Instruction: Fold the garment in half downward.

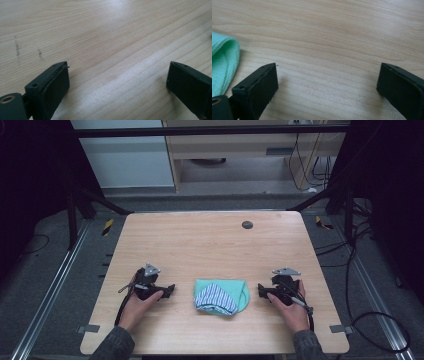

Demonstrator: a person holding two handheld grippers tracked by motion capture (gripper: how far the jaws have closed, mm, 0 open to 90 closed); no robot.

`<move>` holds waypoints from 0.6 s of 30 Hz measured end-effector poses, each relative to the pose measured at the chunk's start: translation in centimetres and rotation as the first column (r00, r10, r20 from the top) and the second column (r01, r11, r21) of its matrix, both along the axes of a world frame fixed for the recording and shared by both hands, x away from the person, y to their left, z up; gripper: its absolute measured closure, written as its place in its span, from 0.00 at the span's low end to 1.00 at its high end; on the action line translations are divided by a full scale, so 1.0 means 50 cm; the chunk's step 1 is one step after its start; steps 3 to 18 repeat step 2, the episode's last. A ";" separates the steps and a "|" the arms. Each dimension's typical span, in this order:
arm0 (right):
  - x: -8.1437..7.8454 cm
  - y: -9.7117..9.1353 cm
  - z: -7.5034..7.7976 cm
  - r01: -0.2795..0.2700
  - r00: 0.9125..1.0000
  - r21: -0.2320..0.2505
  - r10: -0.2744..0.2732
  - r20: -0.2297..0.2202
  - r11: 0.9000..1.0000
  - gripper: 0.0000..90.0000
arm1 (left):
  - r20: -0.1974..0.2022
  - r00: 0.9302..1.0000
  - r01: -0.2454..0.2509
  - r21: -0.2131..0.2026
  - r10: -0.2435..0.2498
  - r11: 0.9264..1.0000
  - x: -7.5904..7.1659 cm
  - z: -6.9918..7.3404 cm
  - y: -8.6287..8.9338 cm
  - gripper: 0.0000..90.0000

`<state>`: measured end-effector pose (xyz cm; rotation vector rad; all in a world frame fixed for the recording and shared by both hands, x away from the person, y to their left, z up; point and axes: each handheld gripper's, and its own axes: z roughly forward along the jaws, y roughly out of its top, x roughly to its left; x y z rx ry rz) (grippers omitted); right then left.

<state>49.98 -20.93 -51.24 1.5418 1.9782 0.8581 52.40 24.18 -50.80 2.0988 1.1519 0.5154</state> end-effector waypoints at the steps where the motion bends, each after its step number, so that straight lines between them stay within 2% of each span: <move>1: 0.001 0.002 0.000 0.014 1.000 0.000 -0.014 -0.004 1.000 0.01 | -0.003 1.000 -0.003 0.003 0.003 1.000 0.001 0.000 0.000 0.04; 2: 0.003 0.006 0.000 0.033 0.999 -0.003 -0.033 -0.005 0.999 0.00 | -0.004 1.000 -0.003 0.003 0.003 1.000 0.002 0.000 0.001 0.04; 18: 0.003 0.006 0.000 0.033 0.999 -0.003 -0.033 -0.005 0.999 0.00 | -0.004 1.000 -0.003 0.003 0.003 1.000 0.002 0.000 0.001 0.04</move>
